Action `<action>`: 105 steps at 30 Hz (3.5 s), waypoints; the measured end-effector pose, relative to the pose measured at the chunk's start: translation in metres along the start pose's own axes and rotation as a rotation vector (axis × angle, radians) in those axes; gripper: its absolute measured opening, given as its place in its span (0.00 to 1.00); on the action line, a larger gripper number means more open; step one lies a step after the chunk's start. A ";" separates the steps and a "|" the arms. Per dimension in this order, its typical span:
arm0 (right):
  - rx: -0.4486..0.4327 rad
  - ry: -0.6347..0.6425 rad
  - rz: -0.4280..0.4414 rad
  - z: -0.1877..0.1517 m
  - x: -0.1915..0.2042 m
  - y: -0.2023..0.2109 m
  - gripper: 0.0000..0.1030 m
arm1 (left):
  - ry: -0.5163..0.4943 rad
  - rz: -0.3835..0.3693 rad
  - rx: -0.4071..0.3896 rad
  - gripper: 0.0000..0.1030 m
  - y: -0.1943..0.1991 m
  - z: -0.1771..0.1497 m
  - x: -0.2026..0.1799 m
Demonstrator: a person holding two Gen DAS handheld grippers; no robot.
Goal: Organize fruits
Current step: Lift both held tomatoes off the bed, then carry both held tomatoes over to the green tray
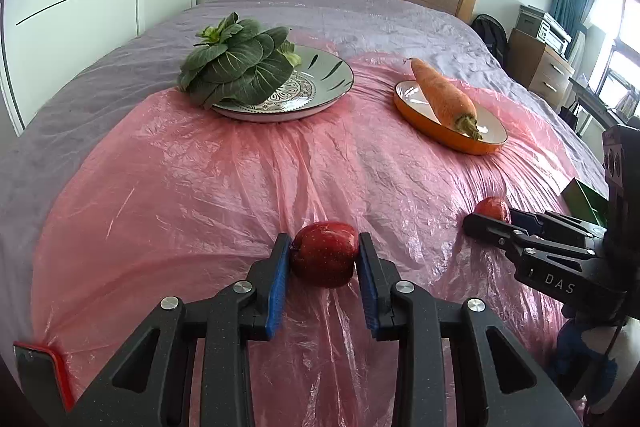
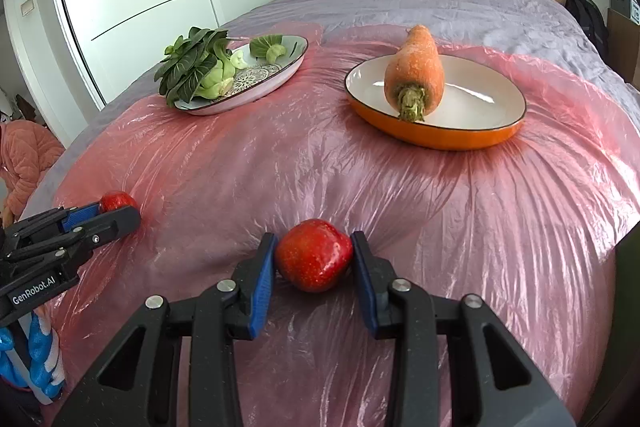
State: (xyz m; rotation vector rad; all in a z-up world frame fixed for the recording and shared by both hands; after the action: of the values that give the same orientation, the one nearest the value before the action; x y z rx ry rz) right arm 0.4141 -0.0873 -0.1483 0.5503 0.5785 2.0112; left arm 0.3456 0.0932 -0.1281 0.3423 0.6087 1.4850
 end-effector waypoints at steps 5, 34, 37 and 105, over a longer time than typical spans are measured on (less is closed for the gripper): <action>-0.002 0.008 0.003 0.003 0.003 0.006 0.60 | -0.008 0.002 -0.011 0.27 0.004 0.002 -0.002; 0.029 0.033 0.004 0.000 0.028 0.073 0.60 | -0.029 0.038 -0.063 0.27 0.043 0.015 -0.014; 0.037 0.035 0.003 -0.005 0.029 0.082 0.60 | -0.025 0.041 -0.064 0.27 0.049 0.015 -0.015; 0.176 0.029 0.027 -0.094 0.074 0.185 0.60 | 0.049 -0.004 0.065 0.27 0.172 -0.086 -0.069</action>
State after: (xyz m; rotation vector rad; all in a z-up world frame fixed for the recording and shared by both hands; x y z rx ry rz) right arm 0.2018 -0.1214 -0.1004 0.6379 0.7749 2.0078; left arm 0.1571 0.0254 -0.0888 0.3555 0.6979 1.4759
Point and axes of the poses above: each gripper's, at about its wrist camera, not at the fingertips, and y roughly against the way its jaws point, x to its left, z to its top, the point moved 3 cm from there along -y, roughly the way its jaws point, and after that the axes turned 10 degrees about -x, right-handed, at the moved point
